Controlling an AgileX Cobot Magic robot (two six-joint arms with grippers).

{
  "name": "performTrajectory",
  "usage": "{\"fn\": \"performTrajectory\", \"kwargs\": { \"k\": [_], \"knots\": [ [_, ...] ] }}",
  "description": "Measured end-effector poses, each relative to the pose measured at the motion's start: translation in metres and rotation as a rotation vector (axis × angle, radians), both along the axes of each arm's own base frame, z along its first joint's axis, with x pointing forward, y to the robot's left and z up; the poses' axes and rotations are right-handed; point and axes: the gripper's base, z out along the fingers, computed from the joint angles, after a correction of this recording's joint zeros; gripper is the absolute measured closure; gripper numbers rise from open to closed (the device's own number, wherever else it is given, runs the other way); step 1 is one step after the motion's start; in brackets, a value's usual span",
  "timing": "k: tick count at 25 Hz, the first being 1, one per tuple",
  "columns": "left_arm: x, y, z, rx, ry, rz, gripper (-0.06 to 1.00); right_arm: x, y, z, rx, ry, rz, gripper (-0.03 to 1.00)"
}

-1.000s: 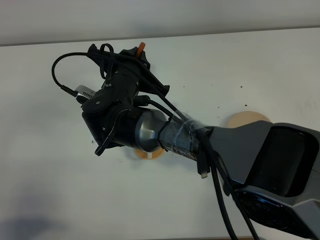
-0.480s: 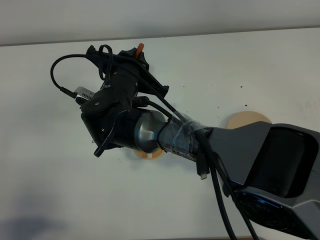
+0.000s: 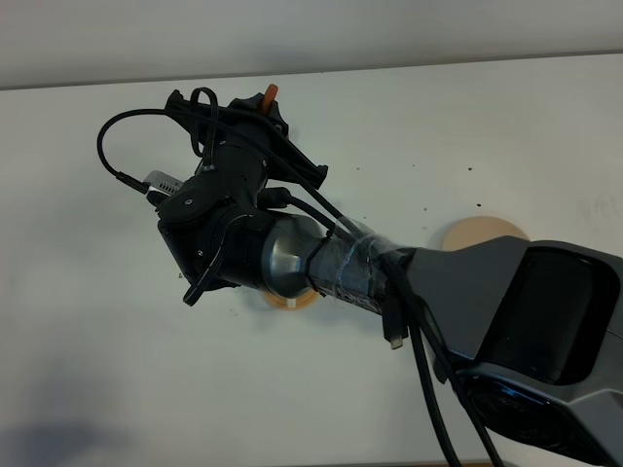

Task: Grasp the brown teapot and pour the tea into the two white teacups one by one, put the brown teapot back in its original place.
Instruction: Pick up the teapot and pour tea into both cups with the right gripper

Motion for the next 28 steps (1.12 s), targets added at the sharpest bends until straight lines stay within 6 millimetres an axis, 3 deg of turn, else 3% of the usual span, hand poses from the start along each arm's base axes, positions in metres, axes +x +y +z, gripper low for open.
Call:
{"fn": "performTrajectory", "kwargs": {
  "k": [28],
  "knots": [
    [0.0000, 0.0000, 0.0000, 0.000, 0.000, 0.000, 0.69, 0.0005, 0.0015, 0.0018, -0.014, -0.022, 0.022, 0.87]
  ]
}}
